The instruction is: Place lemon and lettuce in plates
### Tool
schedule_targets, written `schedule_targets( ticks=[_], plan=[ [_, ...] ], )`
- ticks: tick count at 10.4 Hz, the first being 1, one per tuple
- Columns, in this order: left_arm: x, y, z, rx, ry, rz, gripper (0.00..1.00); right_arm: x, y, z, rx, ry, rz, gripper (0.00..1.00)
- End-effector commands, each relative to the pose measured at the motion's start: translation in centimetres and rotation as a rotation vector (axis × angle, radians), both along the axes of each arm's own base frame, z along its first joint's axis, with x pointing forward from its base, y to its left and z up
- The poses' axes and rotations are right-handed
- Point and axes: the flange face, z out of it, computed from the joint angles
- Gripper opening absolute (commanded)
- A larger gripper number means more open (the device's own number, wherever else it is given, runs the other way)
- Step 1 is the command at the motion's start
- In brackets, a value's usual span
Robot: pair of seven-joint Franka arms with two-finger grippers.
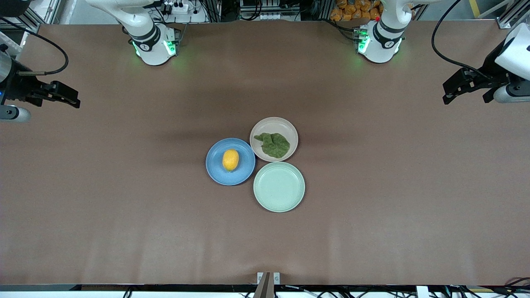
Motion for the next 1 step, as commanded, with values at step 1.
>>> schedule_targets(
  ticks=[1],
  plan=[
    [0.24,0.27,0.36,-0.013,-0.004,-0.011,1.00,-0.67,-0.02,0.23,-0.018,-0.007,0.011,1.00]
  ],
)
